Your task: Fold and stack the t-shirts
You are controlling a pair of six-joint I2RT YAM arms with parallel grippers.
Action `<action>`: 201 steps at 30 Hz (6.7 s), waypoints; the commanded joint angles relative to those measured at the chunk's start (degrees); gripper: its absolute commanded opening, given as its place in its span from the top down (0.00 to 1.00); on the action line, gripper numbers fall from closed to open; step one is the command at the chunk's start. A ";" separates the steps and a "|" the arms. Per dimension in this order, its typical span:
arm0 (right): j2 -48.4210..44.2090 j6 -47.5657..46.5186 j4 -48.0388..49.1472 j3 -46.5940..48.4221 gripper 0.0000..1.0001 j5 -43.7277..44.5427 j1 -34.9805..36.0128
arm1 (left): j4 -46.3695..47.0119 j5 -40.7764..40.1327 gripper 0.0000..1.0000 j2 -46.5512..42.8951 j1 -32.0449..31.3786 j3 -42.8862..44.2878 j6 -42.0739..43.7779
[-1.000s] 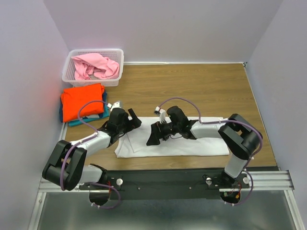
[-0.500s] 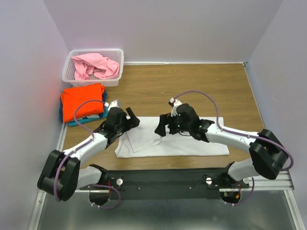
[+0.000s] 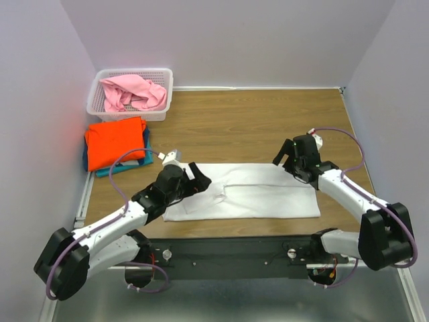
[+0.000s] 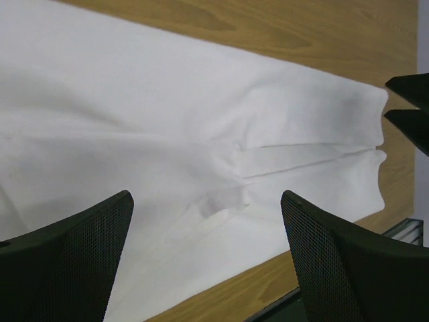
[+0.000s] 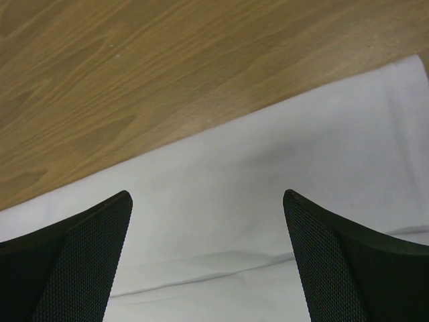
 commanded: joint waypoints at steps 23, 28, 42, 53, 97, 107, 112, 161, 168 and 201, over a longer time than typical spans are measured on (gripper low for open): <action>-0.74 1.10 -2.48 -9.81 0.00 -14.54 -1.61 | 13.01 4.38 0.02 45.36 11.67 18.53 11.26; -1.98 2.86 -2.39 -11.66 0.00 -16.30 4.09 | 8.78 10.77 0.02 60.20 12.29 35.41 15.04; 0.21 1.64 -2.22 -8.51 0.00 -23.15 23.16 | -6.77 14.92 0.02 74.03 11.94 63.98 18.12; 5.30 0.22 -0.02 -5.34 0.00 -23.33 26.60 | -18.55 16.86 0.02 86.95 9.83 85.86 19.70; -9.71 3.47 -4.32 0.29 0.00 1.26 28.19 | -21.02 6.58 0.02 64.40 9.57 90.30 24.09; -18.95 5.67 -7.14 -4.28 0.00 7.08 28.01 | -5.21 -7.99 0.02 26.01 0.61 46.47 18.83; -20.18 6.90 -7.31 -5.95 0.00 7.78 27.84 | -3.35 -10.12 0.02 13.68 -1.69 31.32 13.21; -15.70 9.37 -13.29 -10.44 0.00 10.07 27.84 | -7.66 -1.43 0.52 10.58 -28.85 -2.37 -16.16; -16.05 9.72 -13.73 -10.87 0.00 9.72 27.84 | -7.83 -1.51 0.75 11.90 -29.11 -2.01 -15.98; -16.66 13.93 -25.15 -14.30 0.27 -10.94 27.84 | -7.84 -3.54 1.00 9.09 -29.11 -3.86 -16.24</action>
